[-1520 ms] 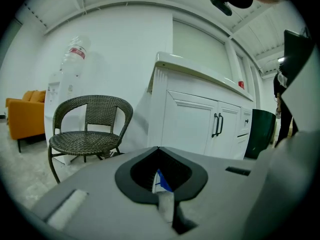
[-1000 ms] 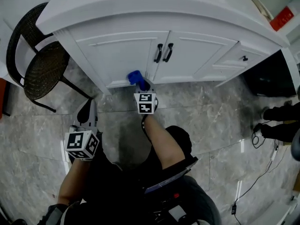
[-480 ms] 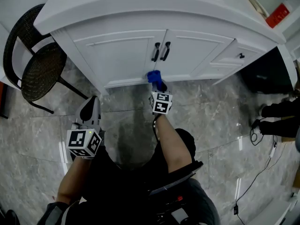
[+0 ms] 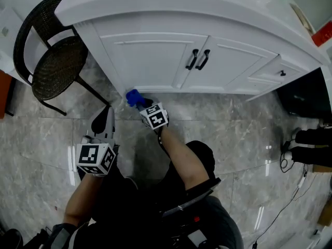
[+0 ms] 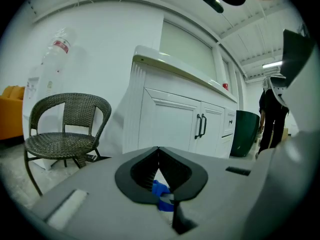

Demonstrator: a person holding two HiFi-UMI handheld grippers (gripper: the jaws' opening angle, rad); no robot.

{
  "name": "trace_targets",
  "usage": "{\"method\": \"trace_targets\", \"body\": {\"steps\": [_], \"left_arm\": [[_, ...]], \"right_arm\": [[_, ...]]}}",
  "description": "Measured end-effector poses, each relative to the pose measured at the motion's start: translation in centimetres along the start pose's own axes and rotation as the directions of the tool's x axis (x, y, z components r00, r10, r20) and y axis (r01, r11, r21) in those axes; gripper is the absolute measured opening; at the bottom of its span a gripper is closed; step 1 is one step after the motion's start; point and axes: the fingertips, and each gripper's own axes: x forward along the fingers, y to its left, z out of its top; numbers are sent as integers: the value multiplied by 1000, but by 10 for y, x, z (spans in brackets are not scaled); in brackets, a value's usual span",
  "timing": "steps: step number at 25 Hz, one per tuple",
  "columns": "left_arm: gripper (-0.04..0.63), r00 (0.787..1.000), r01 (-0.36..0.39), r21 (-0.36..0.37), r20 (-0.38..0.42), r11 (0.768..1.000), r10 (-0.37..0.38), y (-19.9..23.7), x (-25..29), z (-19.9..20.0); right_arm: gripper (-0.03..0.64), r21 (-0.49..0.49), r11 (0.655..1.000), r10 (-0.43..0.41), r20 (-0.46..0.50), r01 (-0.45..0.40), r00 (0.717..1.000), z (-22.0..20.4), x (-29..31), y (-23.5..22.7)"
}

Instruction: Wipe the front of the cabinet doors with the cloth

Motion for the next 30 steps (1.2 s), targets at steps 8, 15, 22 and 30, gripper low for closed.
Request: {"method": "trace_targets", "body": {"steps": [8, 15, 22, 30], "left_arm": [[3, 987, -150, -12, -54, 989, 149, 46, -37, -26], [3, 991, -128, 5, -29, 992, 128, 41, -28, -13], [3, 1000, -26, -4, -2, 1000, 26, 12, 1, -1], [3, 995, 101, -15, 19, 995, -101, -32, 28, 0]], "right_arm": [[49, -37, 998, 36, -156, -42, 987, -8, 62, 31], [49, 53, 994, -84, -248, 100, 965, -21, 44, -24], [49, 153, 931, -281, -277, 331, 919, -50, -37, -121], [49, 266, 819, -431, -300, 509, 851, -92, -124, -188]]}}
